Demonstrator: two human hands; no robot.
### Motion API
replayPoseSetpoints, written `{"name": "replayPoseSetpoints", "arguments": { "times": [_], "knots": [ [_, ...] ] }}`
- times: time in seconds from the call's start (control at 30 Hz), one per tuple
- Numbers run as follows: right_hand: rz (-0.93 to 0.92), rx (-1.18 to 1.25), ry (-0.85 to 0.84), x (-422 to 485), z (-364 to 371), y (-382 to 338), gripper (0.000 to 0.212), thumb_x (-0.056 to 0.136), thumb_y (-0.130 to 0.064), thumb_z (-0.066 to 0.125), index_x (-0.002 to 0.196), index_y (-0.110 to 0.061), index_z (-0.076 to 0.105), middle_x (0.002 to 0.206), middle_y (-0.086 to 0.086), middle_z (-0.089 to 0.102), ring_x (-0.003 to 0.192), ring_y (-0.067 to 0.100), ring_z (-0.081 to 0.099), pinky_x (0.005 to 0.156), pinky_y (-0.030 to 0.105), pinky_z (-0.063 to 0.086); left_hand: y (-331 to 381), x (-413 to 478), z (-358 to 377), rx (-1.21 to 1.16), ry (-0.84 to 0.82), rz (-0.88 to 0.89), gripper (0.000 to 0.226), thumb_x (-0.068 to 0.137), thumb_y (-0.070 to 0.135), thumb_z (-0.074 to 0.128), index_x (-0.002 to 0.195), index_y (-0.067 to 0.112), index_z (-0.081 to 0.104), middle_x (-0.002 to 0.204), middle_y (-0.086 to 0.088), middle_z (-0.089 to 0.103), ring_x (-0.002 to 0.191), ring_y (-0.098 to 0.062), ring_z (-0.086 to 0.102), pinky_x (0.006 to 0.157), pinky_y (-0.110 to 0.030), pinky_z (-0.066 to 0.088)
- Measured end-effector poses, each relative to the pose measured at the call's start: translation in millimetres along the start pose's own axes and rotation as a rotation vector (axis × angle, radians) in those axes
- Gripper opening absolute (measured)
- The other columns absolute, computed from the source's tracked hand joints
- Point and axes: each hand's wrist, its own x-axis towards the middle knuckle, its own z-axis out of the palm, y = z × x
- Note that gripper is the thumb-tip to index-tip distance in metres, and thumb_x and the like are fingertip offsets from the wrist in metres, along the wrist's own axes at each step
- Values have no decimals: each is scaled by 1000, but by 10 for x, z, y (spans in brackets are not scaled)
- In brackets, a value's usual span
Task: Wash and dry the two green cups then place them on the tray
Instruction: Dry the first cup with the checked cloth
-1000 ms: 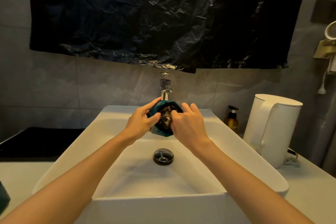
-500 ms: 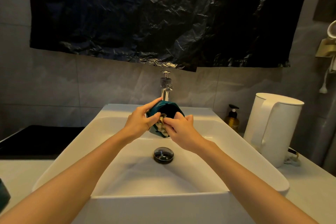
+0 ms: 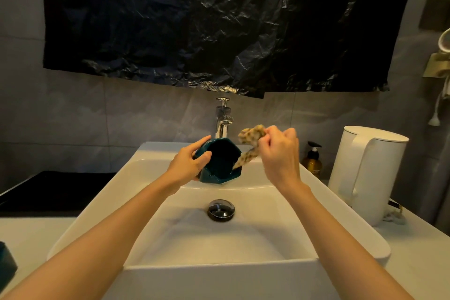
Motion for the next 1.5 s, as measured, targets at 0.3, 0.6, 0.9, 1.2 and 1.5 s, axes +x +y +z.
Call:
{"name": "replayPoseSetpoints", "arguments": {
  "times": [0.3,0.6,0.9,1.2,1.5],
  "knots": [
    [446,392,-177,113,170,146,16,101,-31,39,102,-17,46,110,6,49,99,19,54,88,41,53,84,-49,112,-6,-35,-155,36,98,26,46,133,32,46,116,-3,53,102,-26,55,60,-31,57],
    [341,535,73,131,-24,112,9,95,-21,57,104,-20,58,97,-7,63,93,8,60,76,22,53,107,-48,86,-18,2,-149,37,98,25,45,134,31,47,117,-5,54,103,-26,55,60,-31,57],
    [161,583,-425,52,39,32,14,86,-15,67,96,-24,67,105,-7,68,101,6,63,82,22,52,110,-26,129,-36,6,-141,37,97,26,47,134,31,48,122,-10,57,102,-28,58,61,-33,58],
    [258,426,-472,-98,258,40,39,86,-12,63,111,-22,34,99,-2,69,91,12,67,76,31,59,37,-16,94,90,6,5,46,93,29,54,136,41,43,129,0,54,112,-24,55,77,-42,58],
    [248,-67,-430,-122,293,38,19,86,-18,57,75,-6,66,74,10,65,69,25,61,56,36,54,73,-55,161,214,-39,70,51,91,25,56,138,41,42,123,4,56,107,-22,56,71,-37,60]
  ]
}}
